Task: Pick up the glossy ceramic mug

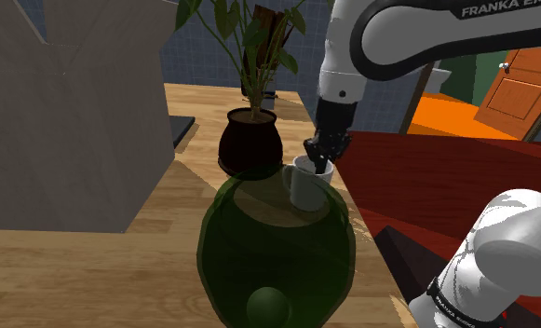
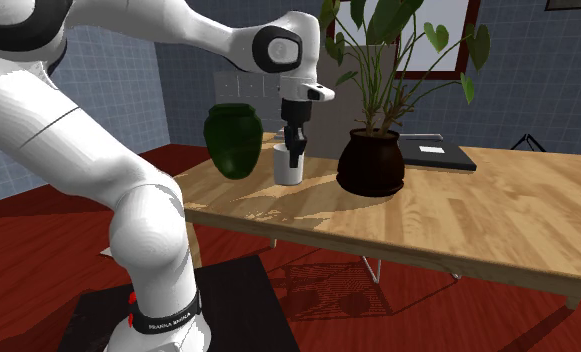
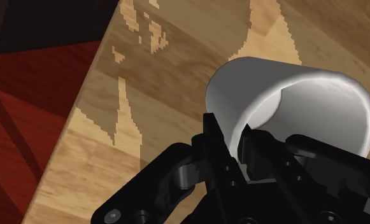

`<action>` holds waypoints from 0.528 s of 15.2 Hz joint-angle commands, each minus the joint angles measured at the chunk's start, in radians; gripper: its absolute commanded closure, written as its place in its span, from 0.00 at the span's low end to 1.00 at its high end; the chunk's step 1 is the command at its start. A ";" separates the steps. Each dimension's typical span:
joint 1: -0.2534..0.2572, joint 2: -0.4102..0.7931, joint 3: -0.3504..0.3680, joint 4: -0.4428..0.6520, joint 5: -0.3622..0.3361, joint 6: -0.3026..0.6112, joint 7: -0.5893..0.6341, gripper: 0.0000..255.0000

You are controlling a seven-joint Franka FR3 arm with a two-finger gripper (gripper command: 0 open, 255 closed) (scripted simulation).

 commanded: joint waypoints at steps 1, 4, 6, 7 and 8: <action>-0.001 -0.004 -0.004 0.022 -0.003 -0.026 0.002 1.00; -0.003 -0.005 -0.009 0.062 -0.008 -0.066 0.006 1.00; -0.004 -0.004 -0.013 0.089 -0.011 -0.093 0.008 1.00; -0.004 -0.004 -0.013 0.091 -0.011 -0.095 0.008 1.00; -0.004 -0.004 -0.013 0.091 -0.011 -0.095 0.008 1.00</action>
